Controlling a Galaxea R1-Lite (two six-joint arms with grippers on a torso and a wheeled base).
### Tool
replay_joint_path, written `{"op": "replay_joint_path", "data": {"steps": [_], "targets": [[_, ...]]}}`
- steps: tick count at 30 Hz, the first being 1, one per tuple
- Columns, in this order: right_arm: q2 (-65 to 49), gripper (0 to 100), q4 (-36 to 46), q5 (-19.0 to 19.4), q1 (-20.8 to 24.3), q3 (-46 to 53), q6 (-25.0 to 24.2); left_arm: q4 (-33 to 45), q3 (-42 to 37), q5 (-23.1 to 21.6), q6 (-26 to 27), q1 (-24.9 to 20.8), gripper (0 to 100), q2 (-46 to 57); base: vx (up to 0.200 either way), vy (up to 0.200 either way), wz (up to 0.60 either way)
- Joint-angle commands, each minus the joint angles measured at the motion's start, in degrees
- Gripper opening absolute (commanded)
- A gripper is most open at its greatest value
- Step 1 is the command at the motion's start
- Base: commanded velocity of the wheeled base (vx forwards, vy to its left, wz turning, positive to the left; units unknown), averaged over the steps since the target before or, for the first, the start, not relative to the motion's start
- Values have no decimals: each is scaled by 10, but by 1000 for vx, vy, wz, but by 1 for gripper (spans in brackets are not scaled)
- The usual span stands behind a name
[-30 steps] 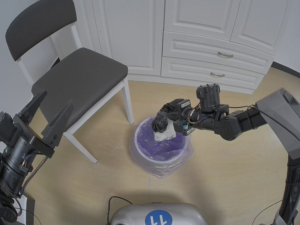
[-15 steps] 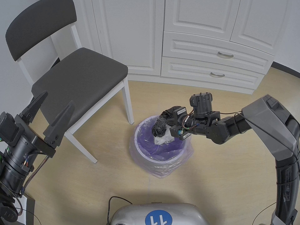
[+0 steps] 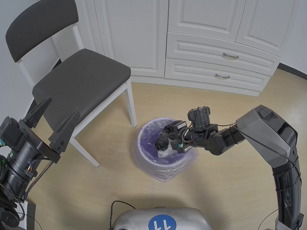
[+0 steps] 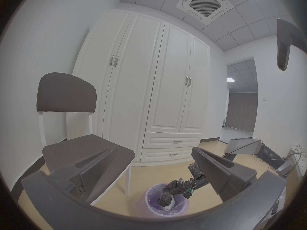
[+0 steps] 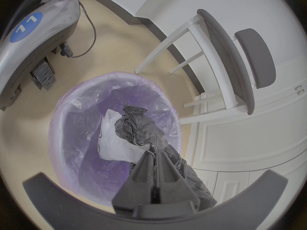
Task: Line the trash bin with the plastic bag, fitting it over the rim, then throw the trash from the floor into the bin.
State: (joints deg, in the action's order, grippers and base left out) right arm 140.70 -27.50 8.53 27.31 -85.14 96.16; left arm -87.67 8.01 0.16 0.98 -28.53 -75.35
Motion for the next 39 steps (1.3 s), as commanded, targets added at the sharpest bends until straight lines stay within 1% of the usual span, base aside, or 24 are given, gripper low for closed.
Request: {"op": "replay_joint_path", "data": {"steps": [1,9,12,13,15,16,23,31,35,39], "targets": [[30,0,0,-6,2,-18,0,0,-3,0,0,0,100,-2,0,0,0],[64,0,0,-28,-4,-76,1,0,-4,0,0,0,100,-3,0,0,0],[73,0,-25,-61,-9,-97,2,0,-4,0,-1,0,100,-3,0,0,0],[74,0,-32,-66,-10,-97,2,0,-4,0,0,0,100,-3,0,0,0],[78,0,-71,-94,-12,-96,3,0,-5,0,0,0,100,-3,0,0,0],[80,0,-85,-102,-13,-94,2,0,-5,0,0,0,100,-3,0,0,0],[68,0,-98,-103,-10,-51,0,0,-5,0,1,0,100,-3,0,0,0],[50,0,-99,-99,25,-3,-15,0,-5,0,1,0,100,-3,0,0,0],[54,0,-98,-99,44,6,-26,0,-5,0,1,0,100,-3,0,0,0],[57,0,-98,-99,51,8,-27,0,-5,0,1,0,100,-3,0,0,0]]}}
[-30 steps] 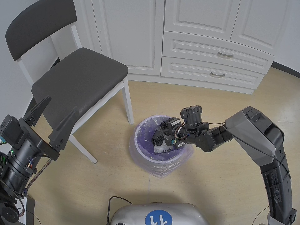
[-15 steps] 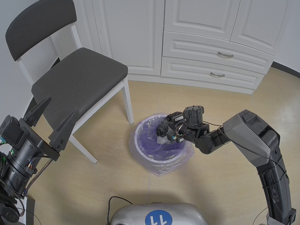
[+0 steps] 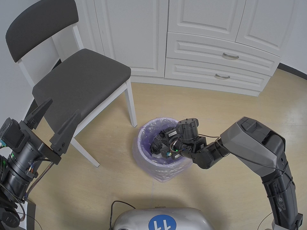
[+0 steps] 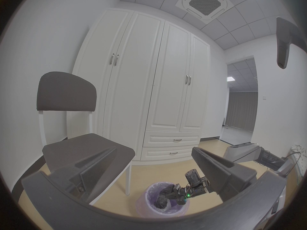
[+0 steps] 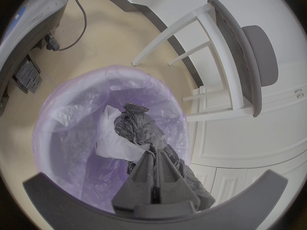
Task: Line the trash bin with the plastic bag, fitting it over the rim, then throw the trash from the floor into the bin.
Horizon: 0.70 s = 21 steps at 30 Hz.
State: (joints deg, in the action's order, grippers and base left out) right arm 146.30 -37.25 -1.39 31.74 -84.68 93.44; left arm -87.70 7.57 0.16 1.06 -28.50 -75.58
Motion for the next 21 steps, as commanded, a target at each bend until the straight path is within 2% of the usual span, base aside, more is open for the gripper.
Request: {"op": "replay_joint_path", "data": {"steps": [1,21], "targets": [[5,0,0,0,10,6,0,0,1,0,0,0,100,0,0,0,0],[24,0,0,-8,-16,-8,-1,0,1,0,1,0,100,1,0,0,0]]}}
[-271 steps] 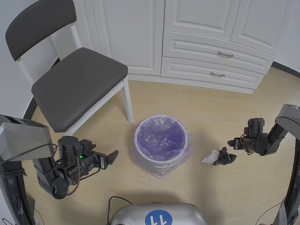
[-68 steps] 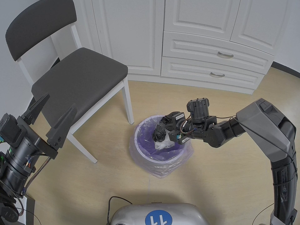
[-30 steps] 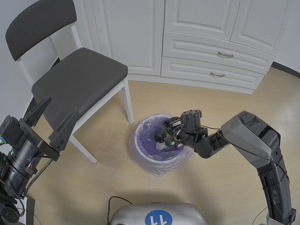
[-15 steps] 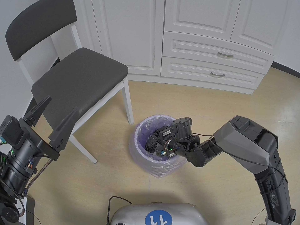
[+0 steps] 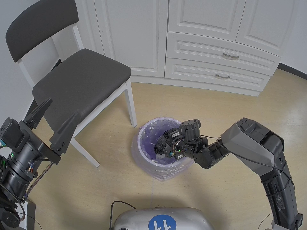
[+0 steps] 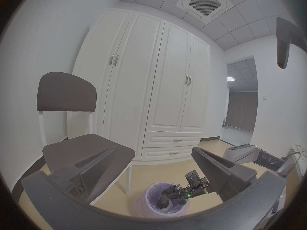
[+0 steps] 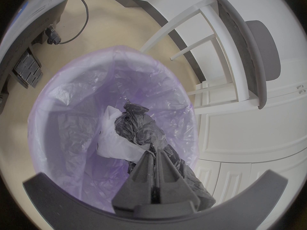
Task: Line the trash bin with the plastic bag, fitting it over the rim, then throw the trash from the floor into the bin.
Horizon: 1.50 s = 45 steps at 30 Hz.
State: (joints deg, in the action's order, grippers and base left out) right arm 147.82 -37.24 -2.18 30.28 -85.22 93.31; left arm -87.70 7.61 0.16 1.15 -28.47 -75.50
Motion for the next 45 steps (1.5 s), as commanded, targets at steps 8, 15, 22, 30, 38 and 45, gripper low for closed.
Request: {"op": "replay_joint_path", "data": {"steps": [8,15,22,30,38,45], "targets": [[31,0,-1,0,5,-18,0,0,0,0,0,0,100,0,0,0,0],[41,0,0,0,8,-24,0,0,0,0,0,0,100,0,0,0,0],[43,0,1,0,9,-48,0,0,0,0,0,0,100,0,0,0,0],[31,0,2,-1,22,-57,0,0,0,0,0,0,100,0,0,0,0],[26,100,1,-1,30,-52,0,0,0,0,0,0,100,2,0,0,0],[17,100,3,-1,29,-45,1,0,1,0,0,0,100,3,0,0,0]]}}
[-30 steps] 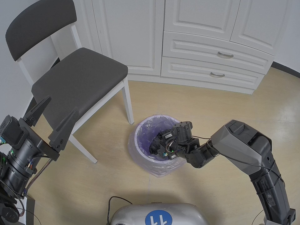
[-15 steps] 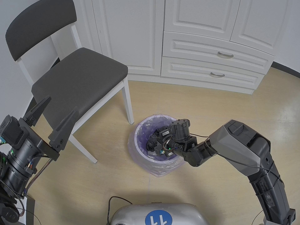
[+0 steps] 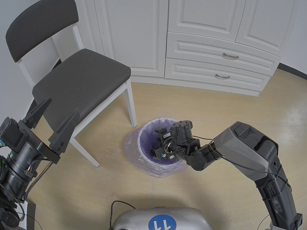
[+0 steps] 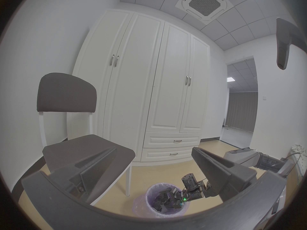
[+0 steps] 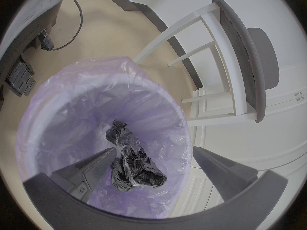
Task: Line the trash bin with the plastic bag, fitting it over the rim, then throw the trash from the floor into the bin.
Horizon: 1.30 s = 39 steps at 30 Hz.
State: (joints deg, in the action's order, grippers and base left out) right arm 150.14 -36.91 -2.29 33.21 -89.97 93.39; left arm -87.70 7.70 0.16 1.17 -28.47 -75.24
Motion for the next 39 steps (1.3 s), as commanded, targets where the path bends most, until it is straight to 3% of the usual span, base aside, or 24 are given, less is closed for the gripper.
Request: {"op": "replay_joint_path", "data": {"steps": [1,12,17,18,20,21,22,23,24,25,26,27,28,33,35,36,39], "targets": [[-9,100,-1,0,0,2,0,0,0,0,0,0,100,1,0,0,0],[-64,100,-10,2,1,40,-5,0,-3,0,1,-1,100,-3,0,0,0],[-112,100,-87,-4,12,138,-68,2,-32,-2,1,-4,100,-26,0,0,0],[-127,100,-163,-29,19,182,-148,2,-48,-7,1,-3,100,-61,0,0,0],[-155,100,-232,-89,32,211,-241,1,-61,-9,0,-4,100,-121,0,0,0],[-158,100,-234,-94,33,212,-247,1,-62,-9,0,-4,100,-127,0,0,0],[-204,100,-230,-137,29,234,-307,-1,-66,-7,1,-5,100,-197,0,0,0],[-230,100,-223,-148,26,248,-327,-1,-66,-6,1,-5,100,-229,0,0,0],[-274,100,-203,-155,13,277,-361,-2,-66,-4,1,-5,100,-281,0,0,0],[-274,100,-203,-155,13,277,-361,-2,-66,-4,1,-5,100,-281,0,0,0],[-327,100,-170,-157,-16,315,-403,-2,-60,-4,1,-5,100,-334,0,0,0],[-332,100,-167,-157,-18,318,-406,-2,-60,-4,1,-5,100,-337,0,0,0],[-390,100,-134,-160,-39,330,-441,-3,-42,-6,0,-5,100,-383,0,0,0],[-514,100,-46,-163,-56,310,-540,-1,39,-10,6,-4,100,-482,0,0,0],[-534,100,-27,-163,-58,310,-555,-1,50,-12,12,-5,100,-497,0,0,0],[-599,100,26,-163,-63,325,-601,-1,67,-26,43,-5,100,-541,0,0,0],[-673,100,86,-163,-65,364,-643,-2,93,-30,78,-10,100,-601,0,0,0]]}}
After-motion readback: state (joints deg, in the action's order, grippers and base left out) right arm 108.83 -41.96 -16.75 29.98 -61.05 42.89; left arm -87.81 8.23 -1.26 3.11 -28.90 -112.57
